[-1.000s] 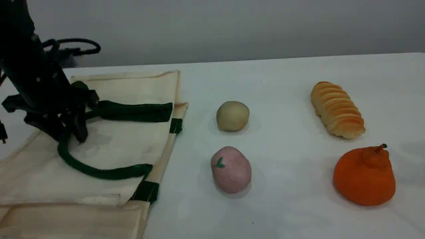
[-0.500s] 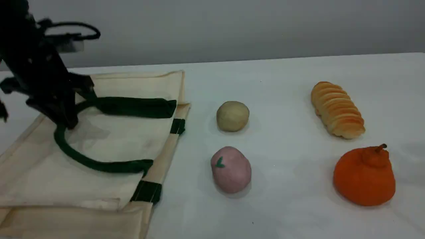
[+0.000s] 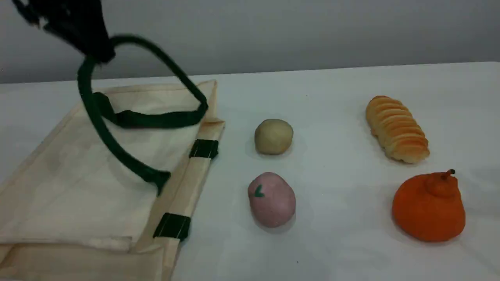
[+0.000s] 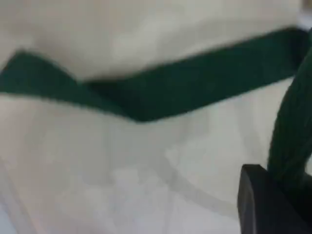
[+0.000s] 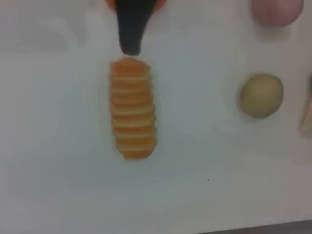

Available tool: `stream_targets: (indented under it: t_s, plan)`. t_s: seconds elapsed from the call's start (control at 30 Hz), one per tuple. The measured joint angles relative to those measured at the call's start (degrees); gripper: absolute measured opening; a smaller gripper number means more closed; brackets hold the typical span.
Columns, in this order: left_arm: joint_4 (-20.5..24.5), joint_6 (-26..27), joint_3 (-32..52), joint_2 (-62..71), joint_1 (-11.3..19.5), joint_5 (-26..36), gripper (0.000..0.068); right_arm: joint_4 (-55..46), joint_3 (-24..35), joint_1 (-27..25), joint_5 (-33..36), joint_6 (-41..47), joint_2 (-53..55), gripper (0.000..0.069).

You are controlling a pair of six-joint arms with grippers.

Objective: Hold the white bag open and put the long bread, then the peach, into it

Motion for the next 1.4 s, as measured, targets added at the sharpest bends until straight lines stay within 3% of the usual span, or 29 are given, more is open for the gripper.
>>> stream_targets:
  t_s: [0.33, 0.53, 0.77, 1.03, 1.4]
  plan:
    - [-5.16, 7.28, 0.07, -6.53, 0.0, 0.15, 0.009, 1.45, -0.01, 0.0, 0.42, -0.09, 5.26, 0.0589]
    - [-5.44, 8.68, 0.12, -10.58, 0.0, 0.15, 0.009, 5.75, -0.01, 0.12, 0.47, -5.41, 9.28, 0.0589]
    - [-10.07, 14.0, 0.12, -14.02, -0.86, 0.02, 0.009, 6.82, -0.01, 3.67, 0.31, -11.55, 13.92, 0.0589]
    - [-9.69, 20.68, 0.12, -17.18, -5.2, 0.07, 0.009, 7.15, -0.01, 5.2, -0.11, -13.94, 17.52, 0.0589]
    - [-9.67, 23.04, -0.15, -19.92, -5.27, 0.08, 0.009, 7.14, -0.12, 5.2, -3.16, -16.24, 23.5, 0.0589]
